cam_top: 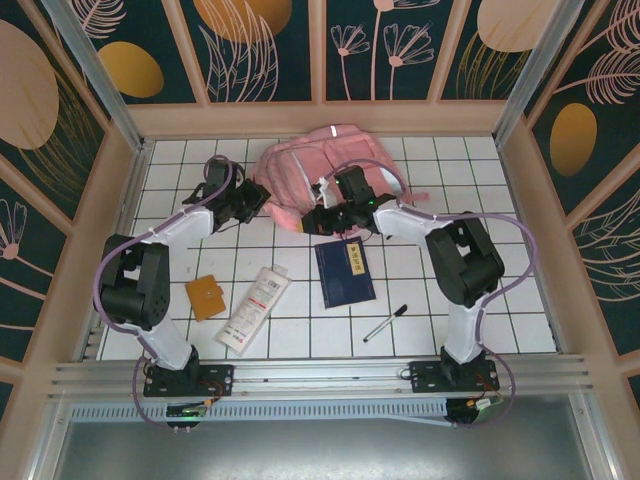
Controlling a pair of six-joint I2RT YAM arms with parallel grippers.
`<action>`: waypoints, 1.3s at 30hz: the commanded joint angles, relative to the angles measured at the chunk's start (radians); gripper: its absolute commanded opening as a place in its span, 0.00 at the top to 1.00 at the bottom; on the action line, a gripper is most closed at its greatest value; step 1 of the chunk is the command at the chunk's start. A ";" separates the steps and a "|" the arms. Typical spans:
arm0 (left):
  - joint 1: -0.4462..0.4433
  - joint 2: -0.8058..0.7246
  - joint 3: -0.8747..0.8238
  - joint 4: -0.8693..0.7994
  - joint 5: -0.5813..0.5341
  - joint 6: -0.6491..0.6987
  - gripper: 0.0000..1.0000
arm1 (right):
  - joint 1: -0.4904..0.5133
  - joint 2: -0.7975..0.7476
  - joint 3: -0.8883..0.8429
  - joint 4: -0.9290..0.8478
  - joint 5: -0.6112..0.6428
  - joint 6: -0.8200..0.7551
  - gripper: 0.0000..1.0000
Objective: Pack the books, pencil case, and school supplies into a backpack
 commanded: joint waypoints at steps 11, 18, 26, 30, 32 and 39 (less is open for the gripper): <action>-0.048 0.034 -0.007 0.080 0.150 -0.016 1.00 | -0.032 -0.419 -0.266 -0.227 0.345 -0.782 0.48; -0.048 0.037 0.013 0.053 0.159 0.028 1.00 | -0.081 -0.482 -0.372 0.007 0.414 -1.229 0.36; -0.048 0.024 0.015 0.042 0.180 0.063 0.97 | -0.084 -0.248 -0.338 0.262 0.536 -1.317 0.47; -0.032 0.048 0.099 -0.059 0.250 0.204 0.70 | -0.088 -0.233 -0.330 0.293 0.526 -1.309 0.96; 0.014 0.035 0.155 -0.166 0.297 0.340 0.45 | -0.091 -0.242 -0.326 0.295 0.481 -1.294 1.00; 0.007 -0.071 0.288 -0.538 0.210 0.635 0.13 | -0.105 -0.285 -0.361 0.443 0.345 -1.149 1.00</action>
